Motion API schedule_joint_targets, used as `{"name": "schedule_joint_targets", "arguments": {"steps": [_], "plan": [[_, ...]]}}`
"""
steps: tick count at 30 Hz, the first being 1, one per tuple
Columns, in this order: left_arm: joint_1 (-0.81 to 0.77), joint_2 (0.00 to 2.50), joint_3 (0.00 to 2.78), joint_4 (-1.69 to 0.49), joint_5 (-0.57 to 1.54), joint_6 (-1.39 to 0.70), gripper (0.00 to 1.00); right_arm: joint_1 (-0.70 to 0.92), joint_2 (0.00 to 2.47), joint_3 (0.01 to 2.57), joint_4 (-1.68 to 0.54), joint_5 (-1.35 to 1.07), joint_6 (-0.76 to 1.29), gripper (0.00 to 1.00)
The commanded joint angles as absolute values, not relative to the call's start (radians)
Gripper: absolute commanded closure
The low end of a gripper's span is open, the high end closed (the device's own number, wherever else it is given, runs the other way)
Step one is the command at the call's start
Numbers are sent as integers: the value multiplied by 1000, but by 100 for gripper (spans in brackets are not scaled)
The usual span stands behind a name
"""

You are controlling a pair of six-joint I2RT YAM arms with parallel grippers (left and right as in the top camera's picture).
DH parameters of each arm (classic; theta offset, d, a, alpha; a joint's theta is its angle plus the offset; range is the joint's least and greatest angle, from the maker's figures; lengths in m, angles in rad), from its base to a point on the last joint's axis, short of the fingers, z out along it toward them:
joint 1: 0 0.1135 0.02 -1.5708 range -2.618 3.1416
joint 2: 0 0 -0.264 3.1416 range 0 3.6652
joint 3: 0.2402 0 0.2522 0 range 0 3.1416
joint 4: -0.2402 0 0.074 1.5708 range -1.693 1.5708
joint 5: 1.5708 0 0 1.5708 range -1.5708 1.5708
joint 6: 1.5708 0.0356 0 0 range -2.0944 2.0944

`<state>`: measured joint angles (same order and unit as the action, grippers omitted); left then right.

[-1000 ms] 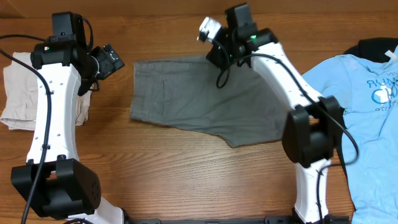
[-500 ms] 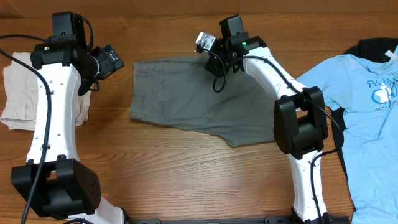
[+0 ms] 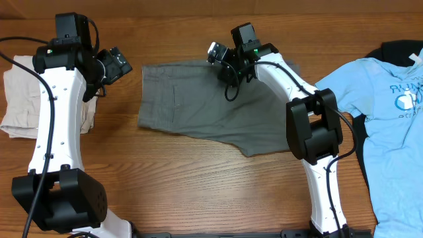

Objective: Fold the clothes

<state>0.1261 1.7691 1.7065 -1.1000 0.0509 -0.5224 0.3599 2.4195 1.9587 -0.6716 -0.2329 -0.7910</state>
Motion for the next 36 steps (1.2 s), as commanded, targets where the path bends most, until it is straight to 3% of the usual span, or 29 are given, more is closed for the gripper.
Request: {"name": "schedule_joint_targets", "arguments": {"steps": [1, 5, 10, 18, 33, 36], "plan": [[125, 1767, 1714, -1100, 45, -535, 0, 358, 2426, 1964, -667, -249, -786, 53], [125, 1767, 1714, -1100, 45, -535, 0, 358, 2426, 1966, -675, -249, -781, 85], [125, 1767, 1714, -1100, 45, -535, 0, 358, 2424, 1977, -686, -257, -757, 92], [125, 1767, 1714, -1100, 45, -535, 0, 358, 2382, 2032, -693, -267, -729, 96], [125, 1767, 1714, -1100, 45, -535, 0, 354, 2390, 2001, -560, -264, -730, 96], [125, 1767, 1714, -1100, 45, -535, 0, 352, 2418, 1997, -550, -264, -730, 87]]}}
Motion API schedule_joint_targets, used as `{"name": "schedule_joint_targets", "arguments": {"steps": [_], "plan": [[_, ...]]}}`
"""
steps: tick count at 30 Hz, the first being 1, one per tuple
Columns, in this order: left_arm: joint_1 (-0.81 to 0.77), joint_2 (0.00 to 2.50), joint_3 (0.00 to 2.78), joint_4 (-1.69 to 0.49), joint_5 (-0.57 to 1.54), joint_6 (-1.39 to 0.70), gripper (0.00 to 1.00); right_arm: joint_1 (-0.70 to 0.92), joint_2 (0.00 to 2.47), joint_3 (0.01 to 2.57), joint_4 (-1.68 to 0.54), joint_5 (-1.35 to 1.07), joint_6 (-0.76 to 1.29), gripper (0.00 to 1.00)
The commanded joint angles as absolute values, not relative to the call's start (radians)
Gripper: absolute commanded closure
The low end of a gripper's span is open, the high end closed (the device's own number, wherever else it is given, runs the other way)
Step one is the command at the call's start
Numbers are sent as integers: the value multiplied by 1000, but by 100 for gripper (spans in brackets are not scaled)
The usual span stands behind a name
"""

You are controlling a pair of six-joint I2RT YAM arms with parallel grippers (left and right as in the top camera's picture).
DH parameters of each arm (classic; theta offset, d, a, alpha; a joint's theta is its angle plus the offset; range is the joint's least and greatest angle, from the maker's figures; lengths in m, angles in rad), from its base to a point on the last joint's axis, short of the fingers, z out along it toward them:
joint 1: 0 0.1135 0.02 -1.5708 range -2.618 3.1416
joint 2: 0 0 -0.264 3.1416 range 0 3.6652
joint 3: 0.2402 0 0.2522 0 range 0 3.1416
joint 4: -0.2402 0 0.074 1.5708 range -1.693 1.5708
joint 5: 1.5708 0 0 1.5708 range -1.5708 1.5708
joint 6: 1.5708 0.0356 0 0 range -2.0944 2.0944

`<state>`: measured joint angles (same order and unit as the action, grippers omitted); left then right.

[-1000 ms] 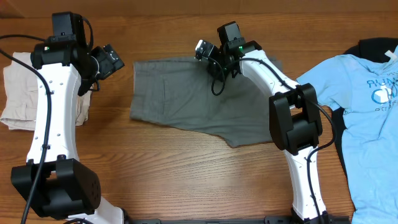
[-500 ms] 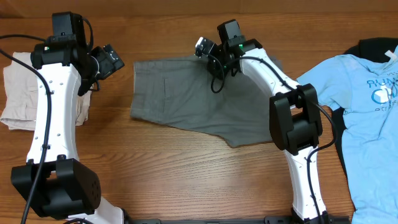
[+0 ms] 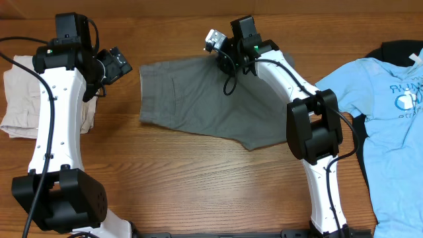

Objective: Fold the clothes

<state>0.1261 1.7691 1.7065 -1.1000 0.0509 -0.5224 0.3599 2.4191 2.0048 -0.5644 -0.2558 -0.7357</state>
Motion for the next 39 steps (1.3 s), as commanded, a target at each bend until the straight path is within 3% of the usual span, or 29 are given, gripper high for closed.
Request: {"name": "schedule_joint_targets", "arguments": {"steps": [1, 5, 10, 14, 16, 19, 22, 25, 27, 28, 39], "plan": [[124, 1767, 1714, -1100, 45, -535, 0, 352, 2426, 1997, -548, -264, -729, 73], [125, 1767, 1714, -1100, 45, -535, 0, 352, 2477, 1997, -534, -264, -725, 43], [125, 1767, 1714, -1100, 45, -535, 0, 352, 2475, 2005, -443, -268, -554, 29], [124, 1767, 1714, -1100, 45, -535, 0, 347, 2403, 2028, -396, -266, -362, 27], [124, 1767, 1714, -1100, 45, -535, 0, 338, 2353, 2033, -396, -263, -266, 16], [124, 1767, 1714, -1100, 45, -535, 0, 322, 2285, 2033, -478, -264, -204, 14], [124, 1767, 1714, -1100, 44, -535, 0, 300, 2255, 2033, -639, -263, -160, 23], [124, 1767, 1714, -1100, 45, -535, 0, 268, 2257, 2028, -775, -263, -99, 43], [124, 1767, 1714, -1100, 44, -535, 0, 245, 2265, 2012, -838, -263, -97, 62], [124, 1767, 1714, -1100, 44, -535, 0, 236, 2271, 2009, -855, -263, -88, 65], [124, 1767, 1714, -1100, 45, -535, 0, 161, 2353, 1923, -767, -258, -73, 68]]}}
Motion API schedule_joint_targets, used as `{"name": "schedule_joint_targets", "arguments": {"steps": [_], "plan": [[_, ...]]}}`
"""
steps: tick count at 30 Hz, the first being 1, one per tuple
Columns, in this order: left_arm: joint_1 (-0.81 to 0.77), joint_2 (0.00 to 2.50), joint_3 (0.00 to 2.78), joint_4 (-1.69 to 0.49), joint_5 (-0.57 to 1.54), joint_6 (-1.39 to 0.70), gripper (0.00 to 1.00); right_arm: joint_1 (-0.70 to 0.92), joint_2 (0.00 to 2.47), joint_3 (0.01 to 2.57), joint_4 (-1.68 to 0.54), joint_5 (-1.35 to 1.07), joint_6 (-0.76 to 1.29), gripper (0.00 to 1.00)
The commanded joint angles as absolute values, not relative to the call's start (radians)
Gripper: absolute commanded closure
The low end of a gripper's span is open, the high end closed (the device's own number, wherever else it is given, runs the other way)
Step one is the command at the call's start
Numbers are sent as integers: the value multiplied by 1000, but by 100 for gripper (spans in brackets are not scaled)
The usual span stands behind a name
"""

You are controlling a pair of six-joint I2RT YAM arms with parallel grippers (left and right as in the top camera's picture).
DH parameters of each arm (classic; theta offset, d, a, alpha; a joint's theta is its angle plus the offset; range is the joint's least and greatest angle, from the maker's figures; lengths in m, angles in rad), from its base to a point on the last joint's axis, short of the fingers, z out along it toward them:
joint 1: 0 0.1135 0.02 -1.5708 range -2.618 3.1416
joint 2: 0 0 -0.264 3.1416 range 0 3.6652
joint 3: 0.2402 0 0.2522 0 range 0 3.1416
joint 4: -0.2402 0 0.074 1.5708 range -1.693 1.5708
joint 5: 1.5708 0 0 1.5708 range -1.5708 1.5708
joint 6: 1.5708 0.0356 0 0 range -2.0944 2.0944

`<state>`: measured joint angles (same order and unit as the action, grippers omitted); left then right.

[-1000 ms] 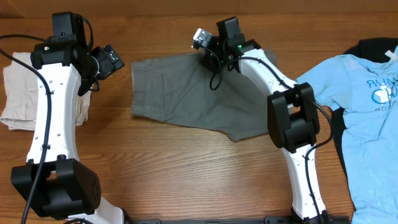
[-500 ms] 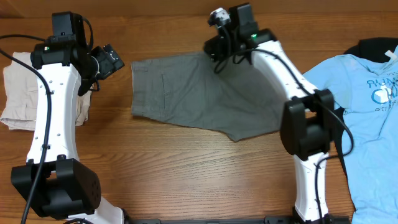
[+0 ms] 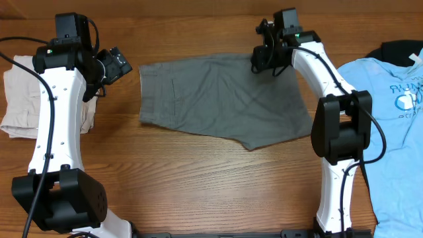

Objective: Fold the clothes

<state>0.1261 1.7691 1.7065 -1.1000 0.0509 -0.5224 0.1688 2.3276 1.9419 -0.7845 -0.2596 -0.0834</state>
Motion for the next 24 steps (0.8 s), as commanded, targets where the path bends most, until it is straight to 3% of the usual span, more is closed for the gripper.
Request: {"name": "schedule_joint_targets", "arguments": {"steps": [1, 17, 20, 24], "plan": [[124, 1767, 1714, -1100, 44, -535, 0, 159, 2363, 1923, -760, -244, -70, 67], [124, 1767, 1714, -1100, 45, -535, 0, 145, 2495, 1923, -621, -1, -21, 67], [124, 1767, 1714, -1100, 45, -535, 0, 140, 2515, 1923, -608, -1, -22, 54], [124, 1767, 1714, -1100, 45, -535, 0, 142, 2476, 1953, -612, -5, -22, 45]]}}
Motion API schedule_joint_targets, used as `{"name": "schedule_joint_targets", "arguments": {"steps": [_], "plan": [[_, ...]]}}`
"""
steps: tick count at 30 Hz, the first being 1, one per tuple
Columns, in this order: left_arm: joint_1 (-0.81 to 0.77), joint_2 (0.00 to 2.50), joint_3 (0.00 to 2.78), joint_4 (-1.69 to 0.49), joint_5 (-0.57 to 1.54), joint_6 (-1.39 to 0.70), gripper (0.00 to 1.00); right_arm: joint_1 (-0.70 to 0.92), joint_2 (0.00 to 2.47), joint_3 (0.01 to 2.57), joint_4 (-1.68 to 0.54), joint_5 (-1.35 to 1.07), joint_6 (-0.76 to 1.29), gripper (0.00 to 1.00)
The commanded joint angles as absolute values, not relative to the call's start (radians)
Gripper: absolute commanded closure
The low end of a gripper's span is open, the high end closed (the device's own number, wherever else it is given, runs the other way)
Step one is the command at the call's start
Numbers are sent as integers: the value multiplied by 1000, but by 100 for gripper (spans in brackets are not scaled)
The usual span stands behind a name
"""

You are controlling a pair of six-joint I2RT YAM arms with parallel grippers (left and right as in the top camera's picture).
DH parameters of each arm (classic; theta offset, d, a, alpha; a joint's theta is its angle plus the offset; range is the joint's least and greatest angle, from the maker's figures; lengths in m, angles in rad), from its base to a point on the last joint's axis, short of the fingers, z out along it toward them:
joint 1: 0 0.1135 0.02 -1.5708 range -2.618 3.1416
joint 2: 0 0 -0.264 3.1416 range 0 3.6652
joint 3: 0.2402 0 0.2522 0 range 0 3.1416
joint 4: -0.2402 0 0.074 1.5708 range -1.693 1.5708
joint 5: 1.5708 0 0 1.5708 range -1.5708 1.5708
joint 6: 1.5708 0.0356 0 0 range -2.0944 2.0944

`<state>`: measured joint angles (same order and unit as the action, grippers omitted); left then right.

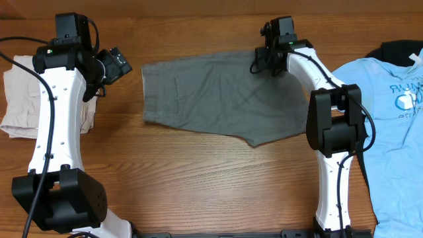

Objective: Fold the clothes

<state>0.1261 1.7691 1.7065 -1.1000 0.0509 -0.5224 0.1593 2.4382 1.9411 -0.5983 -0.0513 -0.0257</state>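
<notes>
Grey-green shorts (218,99) lie spread flat across the middle of the wooden table (198,185) in the overhead view. My right gripper (259,65) sits low on their far edge, right of centre, and appears shut on the cloth there. My left gripper (123,65) hovers just left of the shorts' left edge with nothing in it. Its jaws are too small and dark to read.
A folded beige garment (20,99) lies at the left edge, partly under the left arm. A light blue T-shirt (390,112) lies at the right edge over a black garment (396,49).
The shorts have shifted a little to the right, and the right arm's forearm and elbow have swung slightly. The right gripper stays at the far edge. The left arm has not moved.
At first the right gripper was on the middle of the far edge of the shorts, whose right part lay bunched. Then it was slightly farther left and back. Later it stood far to the right with the shorts spread flat, and now they lie slightly farther right.
</notes>
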Motion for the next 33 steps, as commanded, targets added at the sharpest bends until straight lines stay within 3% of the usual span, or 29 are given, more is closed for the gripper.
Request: {"name": "schedule_joint_targets", "arguments": {"steps": [1, 9, 14, 24, 33], "plan": [[124, 1767, 1714, -1100, 45, -535, 0, 143, 2458, 1964, -617, -15, -21, 44], [124, 1767, 1714, -1100, 45, -535, 0, 171, 2253, 2004, -639, -381, 64, 39], [124, 1767, 1714, -1100, 45, -535, 0, 215, 2241, 2001, -644, -620, 194, 47], [124, 1767, 1714, -1100, 44, -535, 0, 395, 2337, 1944, -604, -406, 210, 48], [124, 1767, 1714, -1100, 45, -535, 0, 491, 2482, 1943, -534, -393, 218, 31]]}}
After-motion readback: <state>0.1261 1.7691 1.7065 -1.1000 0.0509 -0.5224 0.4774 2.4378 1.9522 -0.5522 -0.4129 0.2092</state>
